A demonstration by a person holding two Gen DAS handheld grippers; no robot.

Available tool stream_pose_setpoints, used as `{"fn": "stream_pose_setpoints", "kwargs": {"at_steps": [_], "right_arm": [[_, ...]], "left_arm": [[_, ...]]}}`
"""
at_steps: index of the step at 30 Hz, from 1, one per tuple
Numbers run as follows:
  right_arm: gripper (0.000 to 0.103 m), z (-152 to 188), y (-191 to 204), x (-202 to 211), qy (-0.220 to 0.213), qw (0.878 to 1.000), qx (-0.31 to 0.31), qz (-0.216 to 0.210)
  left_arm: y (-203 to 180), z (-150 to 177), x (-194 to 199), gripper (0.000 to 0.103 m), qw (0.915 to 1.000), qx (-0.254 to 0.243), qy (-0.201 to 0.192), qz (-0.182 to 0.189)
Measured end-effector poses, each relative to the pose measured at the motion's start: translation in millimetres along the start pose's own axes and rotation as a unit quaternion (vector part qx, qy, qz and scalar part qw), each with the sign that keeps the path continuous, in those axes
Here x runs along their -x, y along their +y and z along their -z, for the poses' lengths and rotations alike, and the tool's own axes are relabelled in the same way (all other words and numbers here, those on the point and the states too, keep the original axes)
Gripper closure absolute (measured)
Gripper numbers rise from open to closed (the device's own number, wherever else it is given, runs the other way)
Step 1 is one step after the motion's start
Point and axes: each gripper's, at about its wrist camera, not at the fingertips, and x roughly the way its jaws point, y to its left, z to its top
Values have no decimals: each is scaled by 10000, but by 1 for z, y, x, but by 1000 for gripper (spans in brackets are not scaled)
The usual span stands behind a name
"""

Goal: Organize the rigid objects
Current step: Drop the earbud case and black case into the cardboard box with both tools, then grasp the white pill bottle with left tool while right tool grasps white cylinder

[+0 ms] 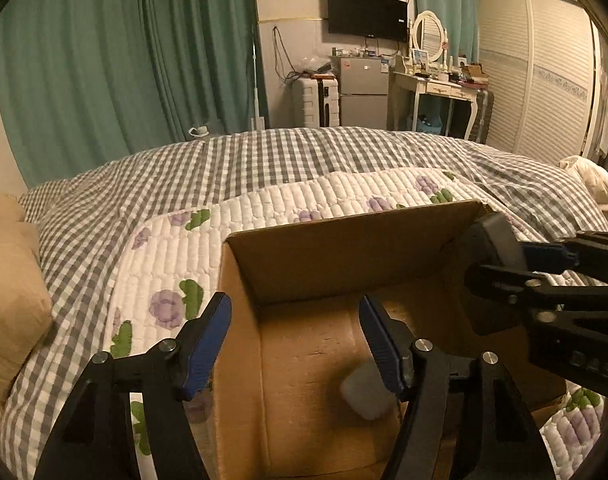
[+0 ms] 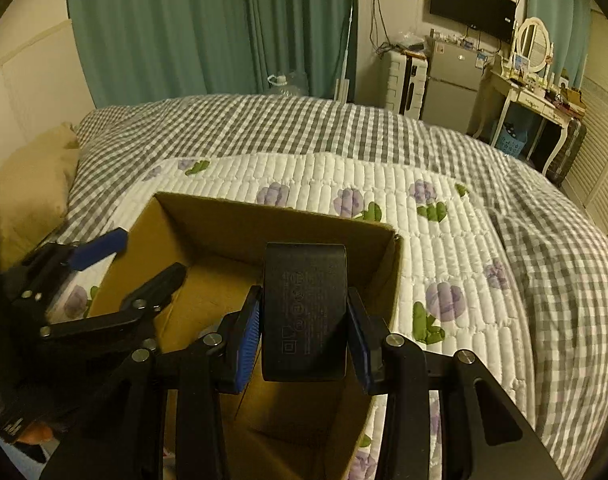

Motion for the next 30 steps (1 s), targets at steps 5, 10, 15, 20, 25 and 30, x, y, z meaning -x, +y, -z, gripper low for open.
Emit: {"fn": "stream_pose_setpoints", "kwargs": {"at_steps": [5,10,15,20,25,30], "right_arm": [[39,1,-9,4,-204,9990,-377,-95],[38,3,-12,51,-445,9983,-342,182],[38,27,-6,103,-493,9979,-192,365],[37,64,8,134,-351,9989,33,323],[34,105,24,143,-94,9991,85,405],[25,143,33,118,352,9985,-4,416]], "left_arm": [[4,6,20,34,10000,-13,-65,-41],[6,13,52,33,9999,81,1,-120],[4,23,102,29,9998,75,-147,-109],[0,41,144,17,10000,35,-73,35],[1,59,171,4,9999,45,-64,111],[2,89,172,0,9999,114,-14,62]]}}
